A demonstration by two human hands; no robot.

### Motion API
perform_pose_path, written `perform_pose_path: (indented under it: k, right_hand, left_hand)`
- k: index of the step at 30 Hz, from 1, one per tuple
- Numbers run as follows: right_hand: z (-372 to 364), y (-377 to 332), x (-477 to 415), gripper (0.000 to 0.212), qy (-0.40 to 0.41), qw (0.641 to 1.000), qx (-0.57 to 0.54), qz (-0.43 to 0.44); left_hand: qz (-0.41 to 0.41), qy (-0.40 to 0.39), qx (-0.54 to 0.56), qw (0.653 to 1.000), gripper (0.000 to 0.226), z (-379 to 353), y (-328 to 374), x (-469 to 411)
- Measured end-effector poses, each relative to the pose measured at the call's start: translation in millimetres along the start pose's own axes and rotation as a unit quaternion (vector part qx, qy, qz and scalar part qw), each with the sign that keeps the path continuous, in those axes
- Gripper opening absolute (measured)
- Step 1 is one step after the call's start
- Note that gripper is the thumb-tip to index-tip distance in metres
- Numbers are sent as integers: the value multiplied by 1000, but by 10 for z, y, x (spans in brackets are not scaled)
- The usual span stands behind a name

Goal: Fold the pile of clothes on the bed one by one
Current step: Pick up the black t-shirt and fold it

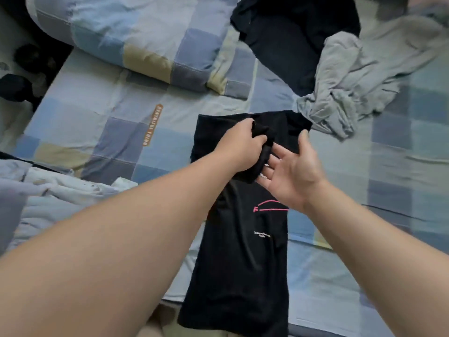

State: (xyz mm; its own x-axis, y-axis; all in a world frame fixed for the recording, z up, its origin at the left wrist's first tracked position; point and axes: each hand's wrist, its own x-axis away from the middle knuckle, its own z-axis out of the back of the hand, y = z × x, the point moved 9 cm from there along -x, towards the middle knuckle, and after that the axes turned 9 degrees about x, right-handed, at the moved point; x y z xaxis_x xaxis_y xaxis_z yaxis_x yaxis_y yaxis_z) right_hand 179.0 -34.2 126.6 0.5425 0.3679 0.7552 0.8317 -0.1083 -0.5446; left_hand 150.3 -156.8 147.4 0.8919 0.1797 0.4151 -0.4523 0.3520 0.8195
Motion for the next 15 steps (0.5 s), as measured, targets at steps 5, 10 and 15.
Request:
perform_pose_path:
  k: [5, 10, 15]
  right_hand:
    - [1230, -275, 508, 87, 35, 998, -33, 32]
    - [2066, -466, 804, 87, 74, 995, -47, 52]
    - [2291, -405, 785, 86, 85, 994, -41, 47]
  left_hand:
    - [-14, -57, 28, 998, 19, -1258, 586, 74]
    - [8, -91, 70, 993, 24, -2120, 856, 95]
    - [32, -56, 106, 992, 26, -2202, 758, 95]
